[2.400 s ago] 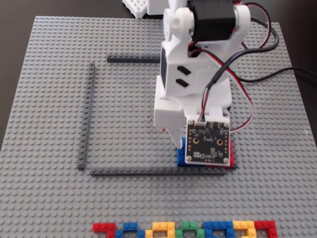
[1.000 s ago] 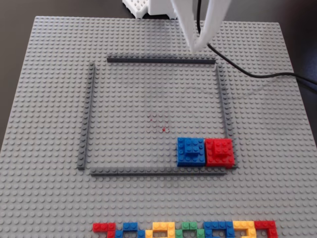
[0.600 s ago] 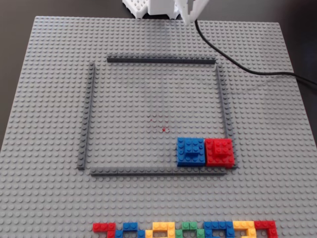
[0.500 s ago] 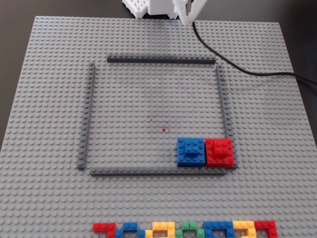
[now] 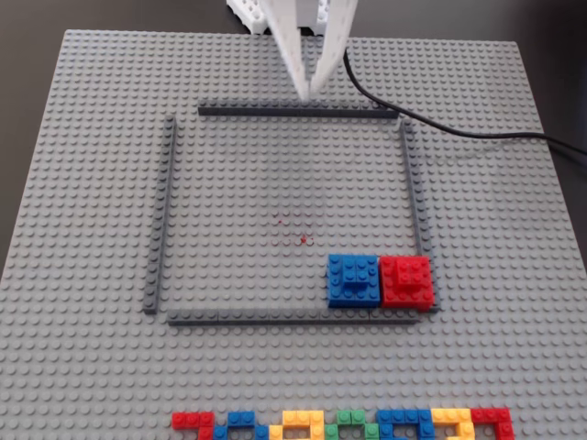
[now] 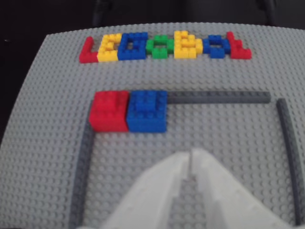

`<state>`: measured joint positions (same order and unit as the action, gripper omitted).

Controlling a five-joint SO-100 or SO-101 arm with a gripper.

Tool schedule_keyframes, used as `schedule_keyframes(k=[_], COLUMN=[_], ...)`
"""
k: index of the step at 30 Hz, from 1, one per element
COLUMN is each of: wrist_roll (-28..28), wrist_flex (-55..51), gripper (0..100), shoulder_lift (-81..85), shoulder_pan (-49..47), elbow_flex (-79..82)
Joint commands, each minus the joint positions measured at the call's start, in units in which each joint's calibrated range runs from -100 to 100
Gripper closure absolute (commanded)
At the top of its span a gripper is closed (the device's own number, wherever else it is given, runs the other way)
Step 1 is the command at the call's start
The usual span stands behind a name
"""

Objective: Grab the cube and place it into the grid

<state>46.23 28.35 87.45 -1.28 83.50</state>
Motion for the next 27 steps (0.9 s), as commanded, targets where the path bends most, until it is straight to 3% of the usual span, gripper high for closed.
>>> schedule_keyframes(k=[1, 17, 27], wrist_roll=[0.7, -0.2, 1.8], wrist_flex=[1.8, 2.7, -5.1], gripper=[100, 100, 100], shoulder_lift=[6.2, 12.5, 12.6], shoulder_pan=[1.6, 3.8, 1.3], elbow_flex=[5.4, 16.5, 16.5])
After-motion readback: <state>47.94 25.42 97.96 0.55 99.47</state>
